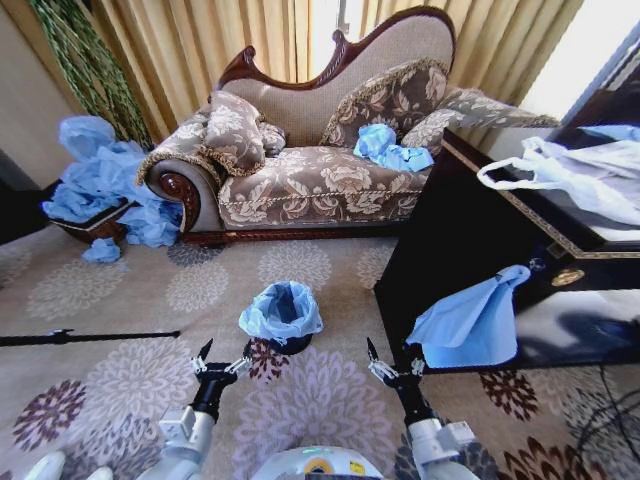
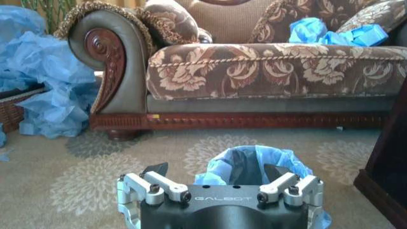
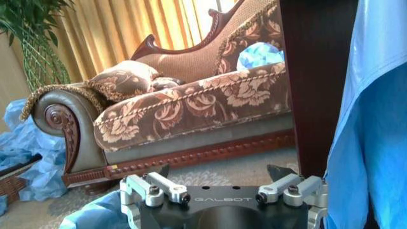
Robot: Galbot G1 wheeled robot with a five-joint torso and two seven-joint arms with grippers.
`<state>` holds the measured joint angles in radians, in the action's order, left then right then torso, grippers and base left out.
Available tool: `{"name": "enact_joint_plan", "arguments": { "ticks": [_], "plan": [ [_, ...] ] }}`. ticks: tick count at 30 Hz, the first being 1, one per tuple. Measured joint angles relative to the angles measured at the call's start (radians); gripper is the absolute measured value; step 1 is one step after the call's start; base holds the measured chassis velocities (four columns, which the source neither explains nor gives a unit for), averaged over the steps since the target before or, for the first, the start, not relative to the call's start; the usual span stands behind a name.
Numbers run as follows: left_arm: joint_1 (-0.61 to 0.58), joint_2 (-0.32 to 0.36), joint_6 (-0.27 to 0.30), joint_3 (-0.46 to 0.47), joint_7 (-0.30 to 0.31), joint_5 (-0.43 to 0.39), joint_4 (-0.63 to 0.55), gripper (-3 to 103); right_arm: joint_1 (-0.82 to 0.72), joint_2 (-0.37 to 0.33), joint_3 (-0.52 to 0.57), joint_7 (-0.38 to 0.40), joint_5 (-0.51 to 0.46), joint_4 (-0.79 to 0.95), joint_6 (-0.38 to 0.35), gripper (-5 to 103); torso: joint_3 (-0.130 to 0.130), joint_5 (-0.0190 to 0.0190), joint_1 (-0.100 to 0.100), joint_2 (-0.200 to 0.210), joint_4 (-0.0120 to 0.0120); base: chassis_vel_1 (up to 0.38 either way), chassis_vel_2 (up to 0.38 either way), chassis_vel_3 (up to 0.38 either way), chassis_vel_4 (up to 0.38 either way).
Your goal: Place a garbage bag over the trash bin.
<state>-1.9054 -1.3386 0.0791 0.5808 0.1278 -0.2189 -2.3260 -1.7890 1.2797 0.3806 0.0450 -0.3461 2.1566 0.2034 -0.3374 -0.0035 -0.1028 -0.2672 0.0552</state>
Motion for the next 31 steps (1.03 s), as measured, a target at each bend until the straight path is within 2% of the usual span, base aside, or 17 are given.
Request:
{"name": "enact_joint_plan", "arguments": {
  "ticks": [31],
  "plan": [
    [0.0, 0.0, 0.0, 0.0, 0.0, 0.0, 0.001, 100, 0.0, 0.0, 0.0, 0.0, 0.0, -0.001, -0.001, 100, 0.0, 0.0, 0.0, 0.0, 0.0, 0.0, 0.0, 0.0, 0.0]
  ]
}}
